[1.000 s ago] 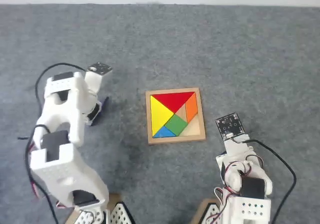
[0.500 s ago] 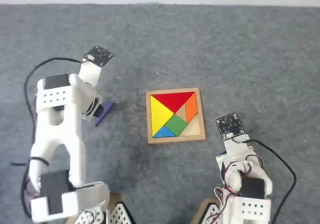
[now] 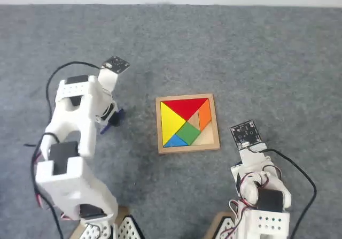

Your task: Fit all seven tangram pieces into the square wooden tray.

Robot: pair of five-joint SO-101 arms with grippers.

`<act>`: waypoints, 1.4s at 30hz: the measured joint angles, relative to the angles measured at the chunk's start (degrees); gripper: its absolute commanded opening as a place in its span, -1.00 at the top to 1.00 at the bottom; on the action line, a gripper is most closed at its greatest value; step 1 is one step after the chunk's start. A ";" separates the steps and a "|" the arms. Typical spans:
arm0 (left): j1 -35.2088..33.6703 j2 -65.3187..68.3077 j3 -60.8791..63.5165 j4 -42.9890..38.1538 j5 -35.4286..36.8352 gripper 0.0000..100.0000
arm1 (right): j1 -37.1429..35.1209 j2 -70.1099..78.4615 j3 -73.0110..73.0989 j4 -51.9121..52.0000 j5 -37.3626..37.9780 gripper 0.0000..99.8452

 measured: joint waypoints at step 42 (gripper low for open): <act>1.05 11.25 -13.01 10.73 -0.62 0.86 | 0.00 0.00 0.00 0.00 0.00 0.98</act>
